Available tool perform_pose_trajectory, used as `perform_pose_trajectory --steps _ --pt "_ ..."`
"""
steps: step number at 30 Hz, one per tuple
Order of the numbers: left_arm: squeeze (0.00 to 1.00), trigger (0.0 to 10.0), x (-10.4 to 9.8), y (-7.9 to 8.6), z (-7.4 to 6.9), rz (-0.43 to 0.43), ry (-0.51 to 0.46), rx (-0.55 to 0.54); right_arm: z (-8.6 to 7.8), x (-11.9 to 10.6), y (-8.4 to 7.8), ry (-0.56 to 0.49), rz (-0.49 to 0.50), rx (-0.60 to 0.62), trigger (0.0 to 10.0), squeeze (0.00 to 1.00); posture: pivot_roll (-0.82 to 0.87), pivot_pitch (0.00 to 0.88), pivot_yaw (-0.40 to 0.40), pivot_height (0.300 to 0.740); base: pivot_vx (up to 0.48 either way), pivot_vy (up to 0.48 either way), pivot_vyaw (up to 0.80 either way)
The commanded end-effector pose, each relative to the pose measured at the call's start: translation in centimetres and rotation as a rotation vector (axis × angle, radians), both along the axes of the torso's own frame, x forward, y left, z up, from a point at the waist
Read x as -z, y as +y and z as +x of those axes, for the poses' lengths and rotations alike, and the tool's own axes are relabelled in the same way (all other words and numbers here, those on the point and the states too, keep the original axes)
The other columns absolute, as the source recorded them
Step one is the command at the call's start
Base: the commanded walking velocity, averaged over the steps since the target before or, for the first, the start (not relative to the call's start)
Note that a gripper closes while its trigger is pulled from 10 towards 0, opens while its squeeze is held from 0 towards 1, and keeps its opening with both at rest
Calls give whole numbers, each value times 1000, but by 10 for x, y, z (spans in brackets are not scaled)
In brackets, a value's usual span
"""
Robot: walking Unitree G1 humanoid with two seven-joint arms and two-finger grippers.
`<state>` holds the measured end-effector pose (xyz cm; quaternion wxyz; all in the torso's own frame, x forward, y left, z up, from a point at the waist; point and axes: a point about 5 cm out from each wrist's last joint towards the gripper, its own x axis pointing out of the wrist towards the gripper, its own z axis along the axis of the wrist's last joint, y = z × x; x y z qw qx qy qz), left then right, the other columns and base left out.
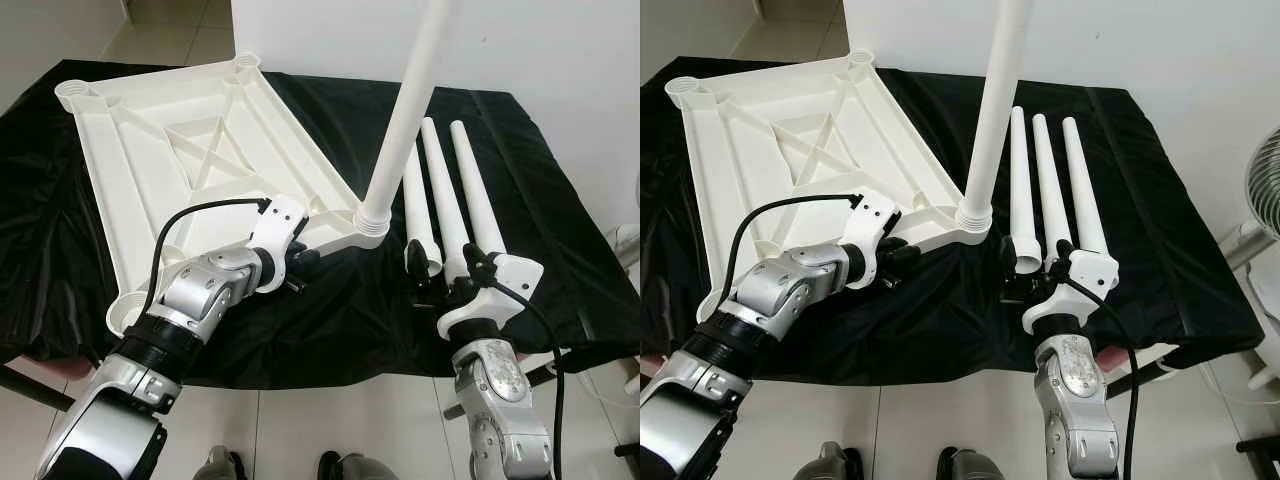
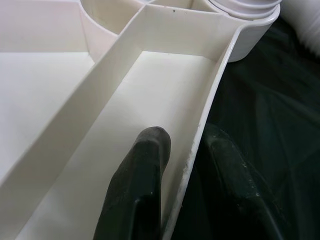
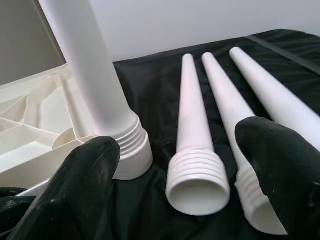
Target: Building children table
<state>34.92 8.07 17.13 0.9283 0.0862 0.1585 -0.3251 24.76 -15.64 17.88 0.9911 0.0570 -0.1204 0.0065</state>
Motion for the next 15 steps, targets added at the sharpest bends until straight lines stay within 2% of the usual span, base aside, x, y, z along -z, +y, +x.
perform_pose_trajectory --steps 1,6,10,15 --pt "0 0 -6 51 20 124 -111 -477 0 -1 -3 1 -6 18 10000 0 16 166 -31 740 0 0 0" --pt "0 0 -5 57 19 140 -103 -502 0 -3 -5 -5 -9 28 10000 0 15 168 -29 740 0 0 0" --pt "0 0 -5 68 13 159 -95 -520 -1 -3 -7 -4 -11 43 10000 0 14 175 -26 740 0 0 0" --pt "0 0 -5 65 7 147 -70 -474 0 -3 -7 -4 -12 41 10000 0 19 178 -26 740 0 0 0"
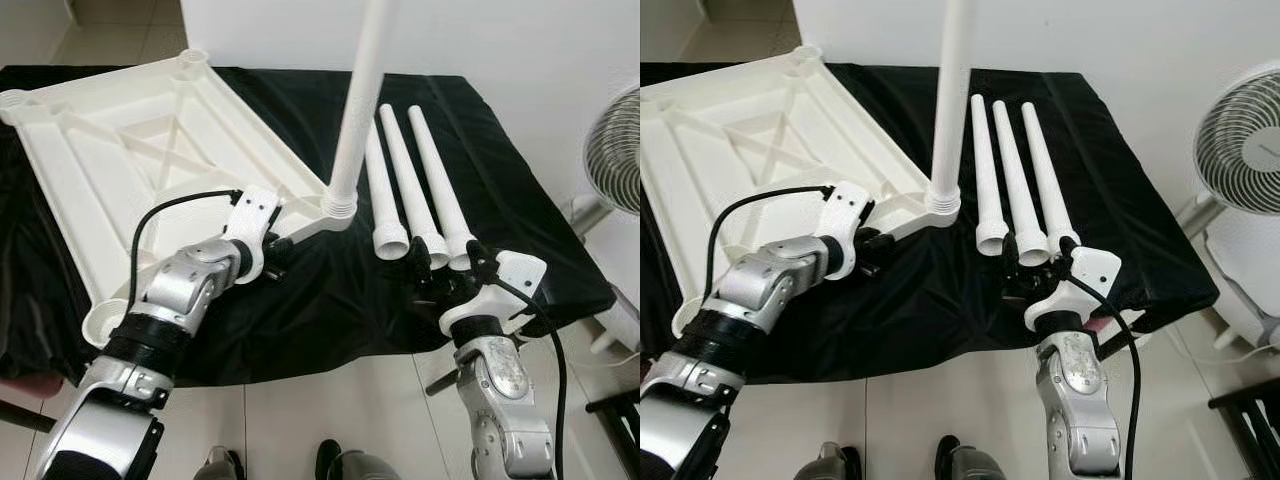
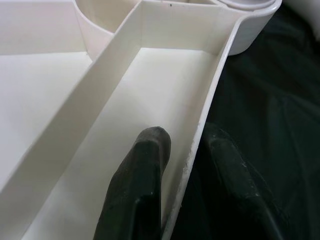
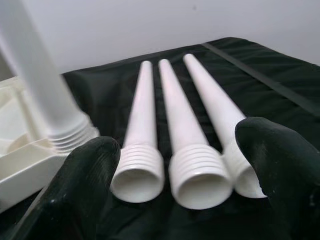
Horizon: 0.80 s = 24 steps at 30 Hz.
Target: Building children table
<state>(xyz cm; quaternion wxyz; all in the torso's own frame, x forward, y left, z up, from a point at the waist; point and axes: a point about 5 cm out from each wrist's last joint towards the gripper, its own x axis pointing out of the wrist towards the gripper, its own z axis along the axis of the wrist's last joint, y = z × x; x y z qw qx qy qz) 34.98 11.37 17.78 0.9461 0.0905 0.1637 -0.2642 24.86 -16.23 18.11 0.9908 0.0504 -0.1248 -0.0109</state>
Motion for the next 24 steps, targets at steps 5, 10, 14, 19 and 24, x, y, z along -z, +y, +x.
perform_pose_trajectory --steps 5,10,14,19,24 --pt "0 0 2 26 2 95 -41 -317 1 -1 0 1 -5 -1 10000 0 26 180 -27 740 0 0 0" --pt "0 0 -7 26 2 66 -53 -332 1 -1 1 2 -7 -6 10000 0 23 187 -23 740 0 0 0" --pt "0 0 -10 33 1 55 -56 -372 -1 -1 0 1 -9 -1 10000 0 23 187 -23 740 0 0 0" --pt "0 0 -14 46 -4 69 -71 -424 -1 -1 -2 -1 -9 11 10000 0 23 182 -18 740 0 0 0" --pt "0 0 -12 43 3 84 -75 -424 2 -1 1 -5 -4 -1 10000 0 38 178 -27 740 0 0 0"
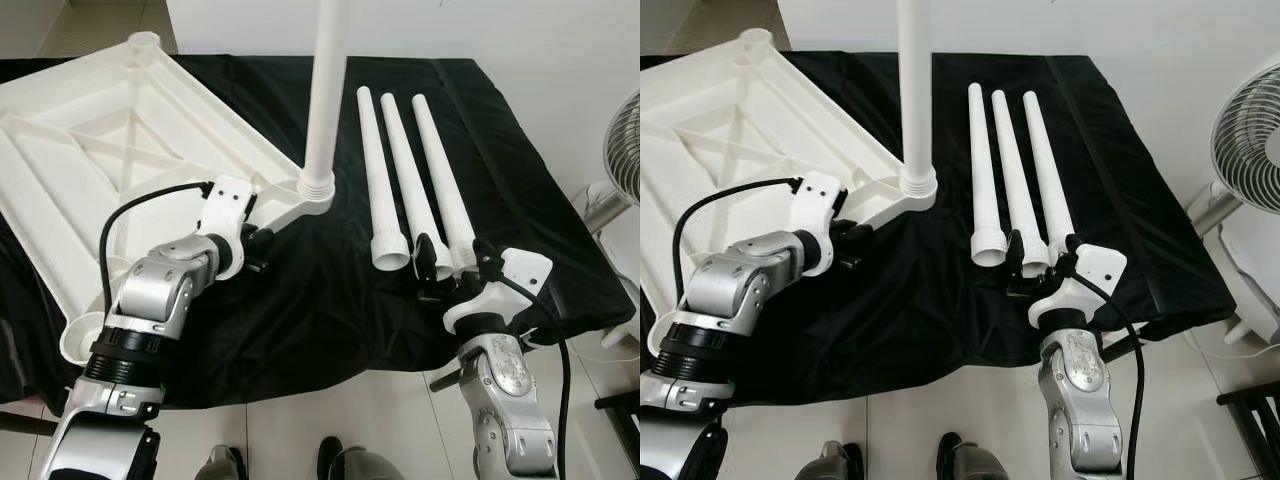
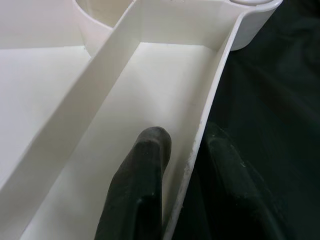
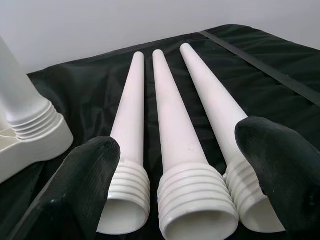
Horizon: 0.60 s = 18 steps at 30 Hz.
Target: Building children table
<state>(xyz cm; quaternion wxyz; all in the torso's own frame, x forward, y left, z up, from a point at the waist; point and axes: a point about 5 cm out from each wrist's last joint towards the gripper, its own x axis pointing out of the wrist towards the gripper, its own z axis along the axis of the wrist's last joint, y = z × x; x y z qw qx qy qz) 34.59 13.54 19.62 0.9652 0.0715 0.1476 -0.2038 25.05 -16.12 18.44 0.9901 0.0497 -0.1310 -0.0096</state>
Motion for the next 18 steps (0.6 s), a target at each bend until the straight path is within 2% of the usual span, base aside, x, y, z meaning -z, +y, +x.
perform_pose_trajectory --steps 1,3,4,5,6,7,8,11,12,14,15,16,17,18 --pt "0 0 7 22 7 108 -26 -299 0 2 0 8 -2 0 10000 0 38 178 -27 740 0 0 0" --pt "0 0 7 18 10 113 -25 -289 2 2 1 7 -2 -3 10000 0 37 179 -28 740 0 0 0" --pt "0 7961 7 9 14 107 -28 -266 3 1 2 5 -3 -8 10000 0 37 179 -28 740 0 0 0" --pt "0 7961 7 9 14 107 -28 -266 3 1 2 5 -3 -8 10000 0 37 179 -28 740 0 0 0" --pt "0 10000 7 -3 18 107 -31 -230 4 1 2 3 -5 -10 10000 0 34 177 -31 740 0 0 0" --pt "0 10000 6 -17 19 78 -37 -186 4 0 1 0 -8 -9 10000 0 17 179 -25 740 0 0 0" --pt "1000 10000 5 -26 20 57 -41 -157 5 -1 1 -2 -9 -7 10000 0 17 179 -25 740 0 0 0" --pt "1000 10000 -4 -51 15 -10 -65 -31 3 -2 -2 -5 -14 6 10000 0 17 179 -25 740 0 0 0" --pt "1000 10000 -4 -51 15 -10 -65 -31 3 -2 -2 -5 -14 6 10000 0 17 179 -25 740 0 0 0" --pt "1000 10000 -13 -62 10 -25 -109 72 2 -2 -2 -5 -16 11 10000 0 7 180 -17 740 0 0 0" --pt "1000 10000 -13 -62 10 -25 -109 72 2 -2 -2 -5 -16 11 10000 0 7 180 -17 740 0 0 0" --pt "702 10000 -15 -65 8 -32 -123 101 2 -1 -2 -4 -16 11 10000 0 7 180 -17 740 0 0 0" --pt "8 10000 -22 -66 5 -66 -143 137 2 -1 -2 -4 -16 12 10000 0 7 180 -17 740 0 0 0" --pt "0 10000 -31 -63 3 -118 -166 171 2 -1 -2 -5 -15 11 10000 0 7 180 -17 740 0 0 0"
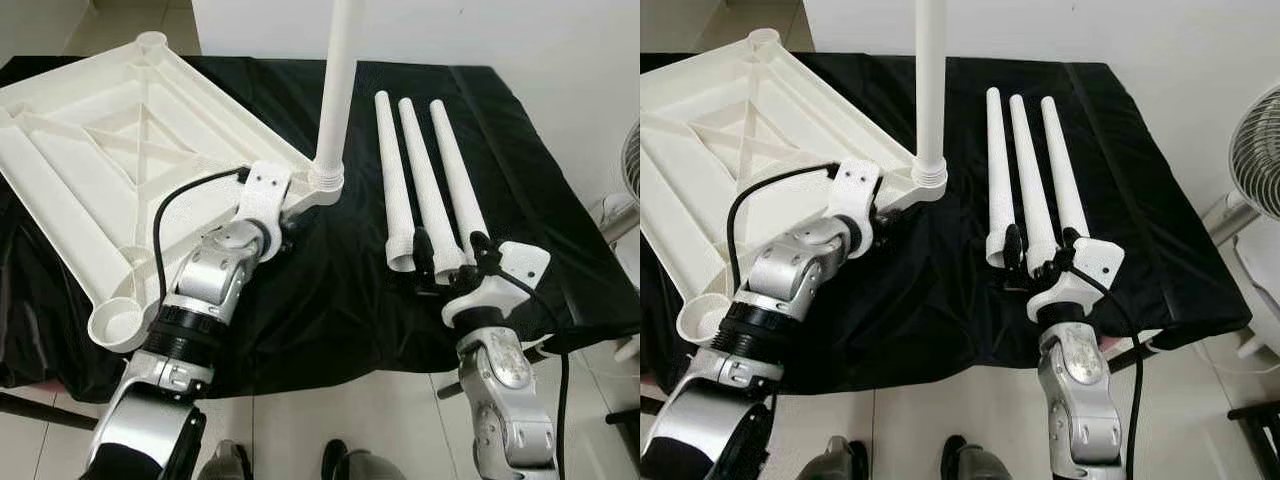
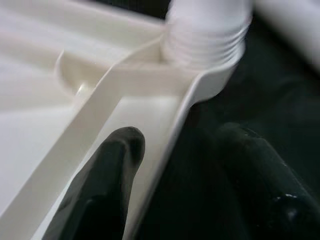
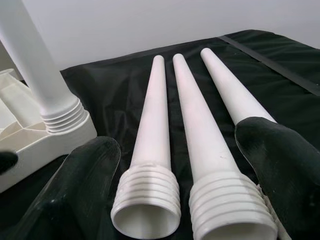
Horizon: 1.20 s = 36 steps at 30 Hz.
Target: Building children table
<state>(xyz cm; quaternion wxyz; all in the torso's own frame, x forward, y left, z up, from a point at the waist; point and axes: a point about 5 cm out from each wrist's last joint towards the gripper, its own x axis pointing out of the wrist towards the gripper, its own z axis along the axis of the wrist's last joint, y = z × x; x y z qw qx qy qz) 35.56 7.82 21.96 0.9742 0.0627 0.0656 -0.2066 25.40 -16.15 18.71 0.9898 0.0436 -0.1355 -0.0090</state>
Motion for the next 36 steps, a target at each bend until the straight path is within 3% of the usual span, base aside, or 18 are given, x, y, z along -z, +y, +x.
perform_pose_trajectory --steps 1,4,5,6,8,9,12,13,15,18,20,22,23,24,30,36 --pt "0 10000 -8 -5 -7 -53 -14 164 -1 1 -1 4 -2 10 10000 0 7 180 -17 740 0 0 0" --pt "0 10000 -20 3 -8 -93 -54 196 0 1 -1 3 1 8 10000 0 16 177 -17 740 0 0 0" --pt "0 10000 -26 21 -5 -67 -79 155 1 1 0 1 2 2 10000 0 16 177 -17 740 0 0 0" --pt "0 10000 -26 21 -5 -67 -79 155 1 1 0 1 2 2 10000 0 16 177 -17 740 0 0 0" --pt "0 10000 -31 43 -2 -13 -110 94 2 1 1 1 3 -3 10000 0 34 176 -22 740 0 0 0" --pt "0 10000 -31 43 -2 -13 -110 94 2 1 1 1 3 -3 10000 0 34 176 -22 740 0 0 0" --pt "0 10000 -34 75 1 83 -132 18 3 3 4 5 4 -17 10000 0 52 178 -30 740 0 0 0" --pt "0 10000 -34 75 1 83 -132 18 3 3 4 5 4 -17 10000 0 52 178 -30 740 0 0 0" --pt "0 10000 -34 95 2 163 -142 -29 4 3 5 8 4 -30 10000 0 57 181 -33 740 0 0 0" --pt "0 10000 -32 106 3 204 -128 -47 5 3 6 9 4 -36 10000 0 56 182 -35 740 0 0 0" --pt "0 10000 -27 132 4 313 -103 -94 5 3 6 12 -4 -47 10000 0 54 185 -37 740 0 0 0" --pt "0 10000 -27 132 4 313 -103 -94 5 3 6 12 -4 -47 10000 0 54 185 -37 740 0 0 0" --pt "0 10000 -24 153 4 416 -85 -143 4 4 7 14 -8 -54 10000 0 53 188 -36 740 0 0 0" --pt "0 10000 -23 163 3 476 -74 -175 4 4 7 15 -10 -57 10000 0 53 188 -36 740 0 0 0" --pt "0 10000 -23 188 0 583 -57 -298 2 5 8 20 -6 -60 10000 0 54 198 -31 740 0 0 0" --pt "0 10000 -23 203 -3 687 -54 -357 2 6 10 25 -3 -68 10000 0 56 205 -32 740 0 0 0"
